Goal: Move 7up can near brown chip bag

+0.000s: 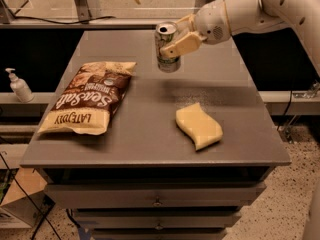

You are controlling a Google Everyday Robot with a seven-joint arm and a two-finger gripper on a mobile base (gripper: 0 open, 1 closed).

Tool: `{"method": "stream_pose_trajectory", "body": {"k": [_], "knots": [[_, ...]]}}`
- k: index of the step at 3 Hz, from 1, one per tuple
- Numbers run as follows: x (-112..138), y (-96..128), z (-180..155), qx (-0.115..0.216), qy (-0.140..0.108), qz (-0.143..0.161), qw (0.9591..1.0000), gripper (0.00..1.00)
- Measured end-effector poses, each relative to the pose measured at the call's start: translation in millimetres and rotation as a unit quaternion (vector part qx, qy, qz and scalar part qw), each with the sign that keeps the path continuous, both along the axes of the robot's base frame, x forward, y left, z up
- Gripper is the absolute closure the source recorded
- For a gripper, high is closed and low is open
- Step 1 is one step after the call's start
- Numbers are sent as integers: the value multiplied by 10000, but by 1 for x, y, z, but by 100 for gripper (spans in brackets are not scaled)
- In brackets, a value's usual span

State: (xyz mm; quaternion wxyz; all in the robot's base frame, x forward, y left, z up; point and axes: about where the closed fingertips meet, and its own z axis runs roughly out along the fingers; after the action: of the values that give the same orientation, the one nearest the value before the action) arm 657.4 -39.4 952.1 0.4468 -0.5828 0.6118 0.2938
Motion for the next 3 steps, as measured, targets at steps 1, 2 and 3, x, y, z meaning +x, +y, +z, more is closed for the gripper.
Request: {"method": "stream_pose_trajectory", "body": {"k": [1,2,3], "knots": [[-30,16,-20,214,446,321,9983,100],[-51,32,-33,372,712,522,9954,83],[-67,50,-46,264,658,686,9951,59]]}}
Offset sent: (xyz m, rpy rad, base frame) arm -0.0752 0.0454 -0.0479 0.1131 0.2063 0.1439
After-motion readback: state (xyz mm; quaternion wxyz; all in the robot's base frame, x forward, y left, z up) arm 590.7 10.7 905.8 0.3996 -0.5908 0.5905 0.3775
